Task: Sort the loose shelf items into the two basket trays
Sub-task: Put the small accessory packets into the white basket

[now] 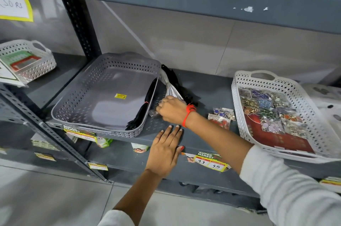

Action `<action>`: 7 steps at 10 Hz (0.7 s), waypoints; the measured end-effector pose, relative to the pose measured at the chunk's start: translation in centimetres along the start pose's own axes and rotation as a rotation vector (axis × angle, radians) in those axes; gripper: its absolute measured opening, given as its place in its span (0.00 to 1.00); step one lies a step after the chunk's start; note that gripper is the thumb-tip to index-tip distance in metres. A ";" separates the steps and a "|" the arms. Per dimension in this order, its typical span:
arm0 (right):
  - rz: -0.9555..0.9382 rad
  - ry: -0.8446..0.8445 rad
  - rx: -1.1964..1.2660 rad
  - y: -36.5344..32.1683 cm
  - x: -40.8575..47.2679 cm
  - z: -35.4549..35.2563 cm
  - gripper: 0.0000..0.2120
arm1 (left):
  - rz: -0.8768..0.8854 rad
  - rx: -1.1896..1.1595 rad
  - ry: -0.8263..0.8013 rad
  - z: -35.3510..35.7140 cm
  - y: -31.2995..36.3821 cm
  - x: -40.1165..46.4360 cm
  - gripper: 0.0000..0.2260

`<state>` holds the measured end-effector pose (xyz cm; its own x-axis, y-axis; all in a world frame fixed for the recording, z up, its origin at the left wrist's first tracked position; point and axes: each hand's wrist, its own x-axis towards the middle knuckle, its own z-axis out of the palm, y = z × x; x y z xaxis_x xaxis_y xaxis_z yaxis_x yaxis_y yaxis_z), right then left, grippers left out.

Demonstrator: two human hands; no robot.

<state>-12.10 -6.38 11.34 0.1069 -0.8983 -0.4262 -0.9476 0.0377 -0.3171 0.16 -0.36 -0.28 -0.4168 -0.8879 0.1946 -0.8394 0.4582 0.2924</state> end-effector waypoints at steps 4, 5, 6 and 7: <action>-0.140 0.598 0.045 4.9 4.4 -6.5 0.12 | -0.001 -0.020 0.017 0.1 -0.1 -0.1 0.25; 0.127 0.375 -0.034 7.3 5.6 -7.6 0.12 | 0.009 -0.021 0.010 0.1 -0.2 -0.2 0.25; 0.186 0.253 -0.092 8.9 6.7 -7.4 0.13 | 0.013 -0.001 0.000 -0.1 -0.3 0.0 0.26; 0.203 0.234 -0.111 9.7 7.3 -7.0 0.13 | 0.011 0.006 -0.008 -0.2 -0.2 0.1 0.26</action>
<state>-22.66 -15.69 11.08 -0.1470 -0.9542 -0.2607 -0.9710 0.1894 -0.1458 0.41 -0.53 -0.12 -0.4289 -0.8831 0.1900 -0.8368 0.4676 0.2848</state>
